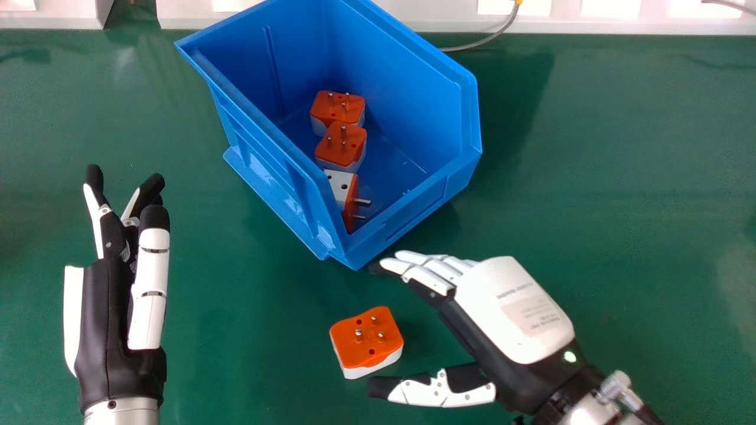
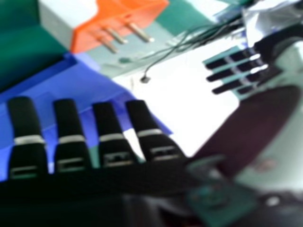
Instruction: Pick all objects and put in blue box
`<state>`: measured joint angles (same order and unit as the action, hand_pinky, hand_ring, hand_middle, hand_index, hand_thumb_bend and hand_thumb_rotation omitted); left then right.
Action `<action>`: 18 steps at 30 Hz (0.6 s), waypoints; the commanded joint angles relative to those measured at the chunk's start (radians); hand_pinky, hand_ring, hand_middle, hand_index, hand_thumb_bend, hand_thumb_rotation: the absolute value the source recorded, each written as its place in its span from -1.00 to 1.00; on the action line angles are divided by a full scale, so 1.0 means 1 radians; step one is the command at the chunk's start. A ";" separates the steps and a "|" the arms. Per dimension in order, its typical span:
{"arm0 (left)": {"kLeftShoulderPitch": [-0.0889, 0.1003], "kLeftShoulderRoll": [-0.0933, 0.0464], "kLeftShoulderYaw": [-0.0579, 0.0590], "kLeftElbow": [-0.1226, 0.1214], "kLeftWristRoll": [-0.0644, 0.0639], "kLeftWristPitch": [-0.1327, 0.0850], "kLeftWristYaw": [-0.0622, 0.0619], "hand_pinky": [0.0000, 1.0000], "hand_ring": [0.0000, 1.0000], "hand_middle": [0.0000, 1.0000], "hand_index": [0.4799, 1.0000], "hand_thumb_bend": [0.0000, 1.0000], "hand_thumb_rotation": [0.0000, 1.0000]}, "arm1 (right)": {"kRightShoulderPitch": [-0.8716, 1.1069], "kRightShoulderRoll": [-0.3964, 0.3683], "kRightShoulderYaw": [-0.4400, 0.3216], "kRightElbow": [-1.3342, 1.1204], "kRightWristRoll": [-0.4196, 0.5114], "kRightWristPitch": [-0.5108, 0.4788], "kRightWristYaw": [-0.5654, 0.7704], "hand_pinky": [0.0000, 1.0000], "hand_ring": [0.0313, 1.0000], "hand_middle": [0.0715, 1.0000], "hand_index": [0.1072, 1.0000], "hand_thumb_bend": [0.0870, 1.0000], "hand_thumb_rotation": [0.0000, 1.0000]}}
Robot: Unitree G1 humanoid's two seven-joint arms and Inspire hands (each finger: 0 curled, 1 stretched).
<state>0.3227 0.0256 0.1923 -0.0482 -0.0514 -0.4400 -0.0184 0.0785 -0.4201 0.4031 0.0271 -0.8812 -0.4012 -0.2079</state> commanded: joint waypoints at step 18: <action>0.004 0.008 0.010 -0.015 -0.031 -0.035 -0.017 0.91 0.87 0.84 0.74 -0.05 0.71 | -0.171 -0.042 0.086 0.125 -0.093 0.000 0.044 0.36 0.58 0.68 0.63 -0.13 0.25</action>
<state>0.3235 0.0264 0.1975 -0.0451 -0.0810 -0.4583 -0.0352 -0.0670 -0.4596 0.4840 0.1515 -0.9678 -0.4017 -0.1667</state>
